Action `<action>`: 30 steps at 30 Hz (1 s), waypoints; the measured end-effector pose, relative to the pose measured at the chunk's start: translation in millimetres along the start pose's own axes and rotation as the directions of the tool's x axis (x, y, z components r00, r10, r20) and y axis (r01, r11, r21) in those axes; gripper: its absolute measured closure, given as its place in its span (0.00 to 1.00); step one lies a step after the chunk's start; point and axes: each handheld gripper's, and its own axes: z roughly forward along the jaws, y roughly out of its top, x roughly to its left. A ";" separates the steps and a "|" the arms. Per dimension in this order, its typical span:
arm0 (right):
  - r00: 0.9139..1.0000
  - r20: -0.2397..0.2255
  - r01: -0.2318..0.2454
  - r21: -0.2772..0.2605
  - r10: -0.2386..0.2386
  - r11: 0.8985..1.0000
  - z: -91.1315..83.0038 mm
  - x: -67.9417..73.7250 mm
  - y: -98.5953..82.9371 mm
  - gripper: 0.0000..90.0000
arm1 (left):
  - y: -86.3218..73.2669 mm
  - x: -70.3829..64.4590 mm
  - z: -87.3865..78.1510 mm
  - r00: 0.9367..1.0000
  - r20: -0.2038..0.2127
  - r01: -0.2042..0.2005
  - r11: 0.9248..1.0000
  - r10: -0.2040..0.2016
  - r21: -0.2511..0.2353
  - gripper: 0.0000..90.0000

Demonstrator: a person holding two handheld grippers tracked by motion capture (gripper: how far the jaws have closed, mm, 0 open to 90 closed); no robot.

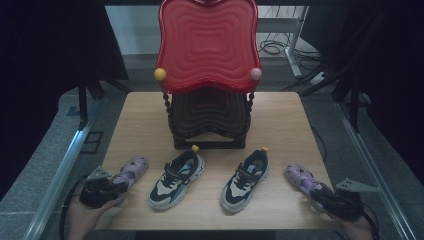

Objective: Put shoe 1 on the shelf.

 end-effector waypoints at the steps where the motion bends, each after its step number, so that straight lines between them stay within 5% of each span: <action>1: 1.000 -0.010 -0.005 0.005 0.005 1.000 0.2 0.0 0.2 0.92 | -0.1 0.1 0.0 1.000 0.000 0.000 1.000 0.000 0.000 0.95; 17: 0.999 -0.023 -0.038 -0.021 0.038 0.999 -1.5 -4.5 -0.3 0.95 | -3.5 9.3 -5.0 0.998 0.031 0.064 0.996 -0.062 -0.064 0.97; 30: 0.996 -0.041 -0.086 -0.088 0.082 0.992 -5.7 -7.1 0.3 0.95 | -4.6 14.9 -14.1 0.990 0.080 0.130 0.978 -0.118 -0.161 0.97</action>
